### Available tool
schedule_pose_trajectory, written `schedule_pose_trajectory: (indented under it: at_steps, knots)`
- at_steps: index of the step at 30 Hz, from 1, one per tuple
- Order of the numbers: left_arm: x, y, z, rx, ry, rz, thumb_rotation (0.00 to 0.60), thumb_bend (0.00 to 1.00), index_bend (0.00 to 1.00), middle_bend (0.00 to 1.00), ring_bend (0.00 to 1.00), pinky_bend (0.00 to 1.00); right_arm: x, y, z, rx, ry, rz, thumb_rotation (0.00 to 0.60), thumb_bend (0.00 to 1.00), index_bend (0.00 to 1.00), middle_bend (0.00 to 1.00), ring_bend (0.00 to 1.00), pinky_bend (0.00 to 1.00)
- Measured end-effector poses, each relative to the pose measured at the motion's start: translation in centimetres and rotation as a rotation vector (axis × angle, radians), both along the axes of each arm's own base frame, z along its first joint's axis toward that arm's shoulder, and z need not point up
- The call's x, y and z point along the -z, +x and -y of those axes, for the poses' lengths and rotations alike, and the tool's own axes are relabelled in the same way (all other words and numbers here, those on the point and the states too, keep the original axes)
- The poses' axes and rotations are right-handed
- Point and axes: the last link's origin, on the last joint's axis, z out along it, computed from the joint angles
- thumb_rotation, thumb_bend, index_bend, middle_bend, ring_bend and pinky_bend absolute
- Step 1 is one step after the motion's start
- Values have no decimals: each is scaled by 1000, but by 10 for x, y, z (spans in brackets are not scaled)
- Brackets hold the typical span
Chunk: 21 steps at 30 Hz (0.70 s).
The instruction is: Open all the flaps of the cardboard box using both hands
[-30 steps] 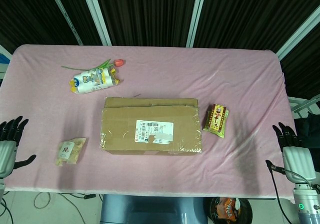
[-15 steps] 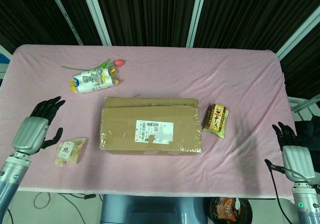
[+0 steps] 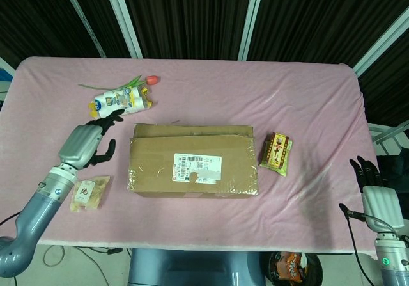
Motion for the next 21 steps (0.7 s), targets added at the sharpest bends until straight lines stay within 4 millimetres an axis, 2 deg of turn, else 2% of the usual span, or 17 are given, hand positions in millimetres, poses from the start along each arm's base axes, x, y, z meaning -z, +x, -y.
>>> schedule_pose_trajectory:
  at_steps: [4, 10, 21]
  knots:
    - [11, 15, -12, -11, -45, 17, 600, 638, 52, 199, 221, 284, 0, 0, 0, 3, 1, 3, 600, 198, 0, 0, 0, 212]
    - [27, 30, -18, -17, -99, 56, 600, 638, 70, 225, 250, 326, 0, 0, 0, 4, 2, 4, 600, 198, 0, 0, 0, 212]
    - [41, 38, -15, -40, -164, 119, 600, 639, 110, 288, 312, 398, -1, -1, -1, 4, 1, 4, 600, 199, 0, 0, 0, 212]
